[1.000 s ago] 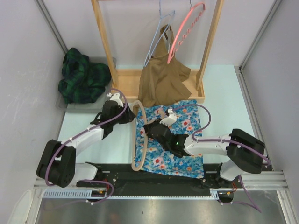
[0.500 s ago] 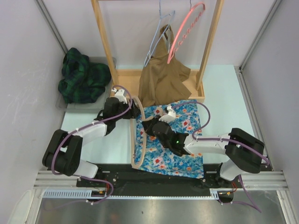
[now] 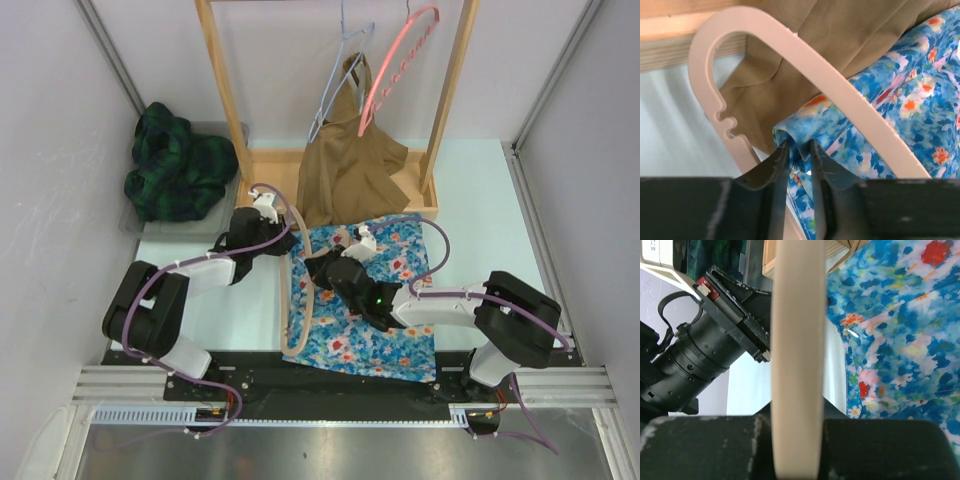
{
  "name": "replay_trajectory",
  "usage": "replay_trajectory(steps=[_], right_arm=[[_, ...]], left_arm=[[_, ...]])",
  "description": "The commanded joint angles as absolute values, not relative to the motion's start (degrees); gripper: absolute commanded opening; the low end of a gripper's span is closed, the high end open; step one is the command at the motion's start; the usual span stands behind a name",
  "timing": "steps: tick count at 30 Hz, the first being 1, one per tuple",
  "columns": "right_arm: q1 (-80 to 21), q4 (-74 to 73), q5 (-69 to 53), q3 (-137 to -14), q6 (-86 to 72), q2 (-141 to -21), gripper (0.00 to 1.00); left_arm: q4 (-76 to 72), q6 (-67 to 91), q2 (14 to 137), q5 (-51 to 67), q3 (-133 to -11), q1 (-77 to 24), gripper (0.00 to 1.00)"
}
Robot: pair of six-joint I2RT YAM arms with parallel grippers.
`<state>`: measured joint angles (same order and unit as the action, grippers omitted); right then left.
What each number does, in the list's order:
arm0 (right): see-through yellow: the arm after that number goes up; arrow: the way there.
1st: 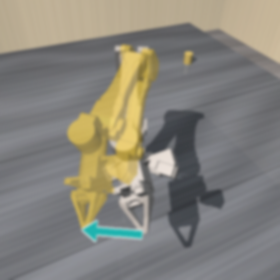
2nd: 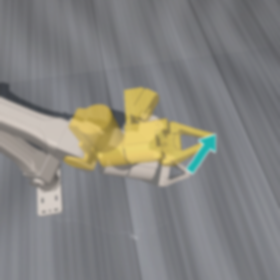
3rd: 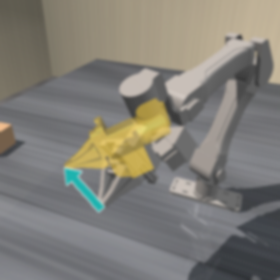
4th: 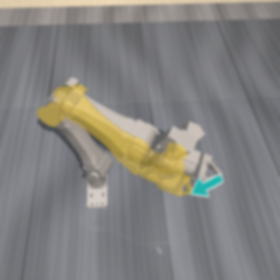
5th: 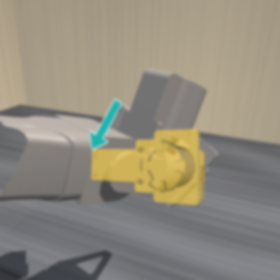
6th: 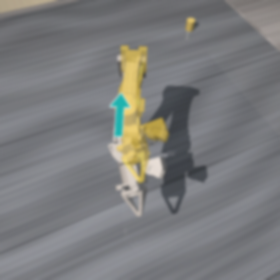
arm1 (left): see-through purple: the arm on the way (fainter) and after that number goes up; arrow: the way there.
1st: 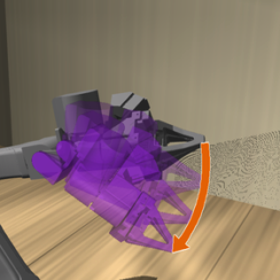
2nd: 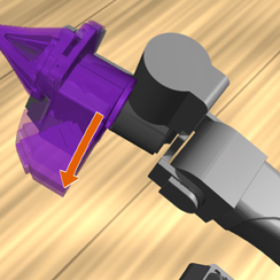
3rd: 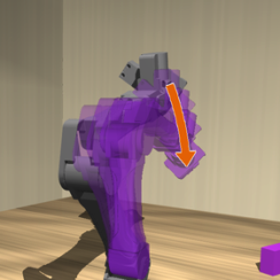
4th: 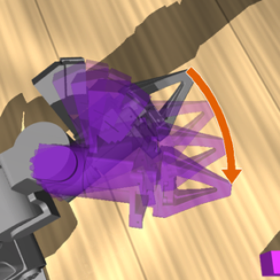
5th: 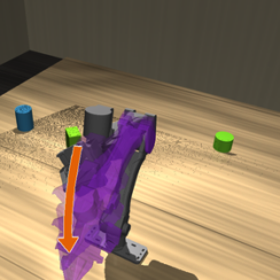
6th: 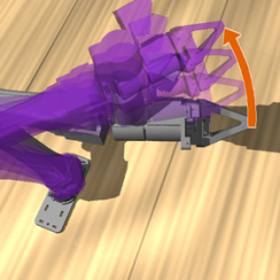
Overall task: Place the skirt on the hanger
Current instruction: Place skirt on hanger
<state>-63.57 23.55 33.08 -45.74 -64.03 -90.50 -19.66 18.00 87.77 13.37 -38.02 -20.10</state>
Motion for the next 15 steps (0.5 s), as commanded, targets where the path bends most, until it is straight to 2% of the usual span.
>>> replay_trajectory(steps=[1,2,3,5,9,11,15], right_arm=[[-63.54,25.32,35.50,-44.56,-64.69,-89.30,0.00],[-63.37,25.05,35.68,-44.47,-64.60,-89.04,0.00],[-63.37,24.87,35.86,-43.86,-64.69,-88.69,0.00],[-63.11,25.31,35.86,-43.25,-64.69,-88.33,0.00],[-63.11,26.80,34.90,-42.72,-64.51,-88.77,0.00],[-63.19,27.42,34.54,-42.80,-64.77,-89.21,0.00],[-62.84,27.95,34.28,-42.80,-65.39,-89.82,0.00]], left_arm=[[-22.85,17.14,88.94,13.89,-40.17,-19.78,0.22],[-22.94,17.05,89.03,13.19,-40.08,-19.78,0.22],[-22.94,16.88,89.03,12.49,-40.08,-19.78,0.26],[-22.42,16.44,89.12,10.20,-40.43,-19.78,0.40],[-21.27,15.64,89.56,6.60,-41.13,-19.78,0.55],[-21.01,15.30,90.17,7.03,-41.57,-19.78,0.58],[-21.88,15.82,92.02,8.79,-42.36,-19.78,0.55]])
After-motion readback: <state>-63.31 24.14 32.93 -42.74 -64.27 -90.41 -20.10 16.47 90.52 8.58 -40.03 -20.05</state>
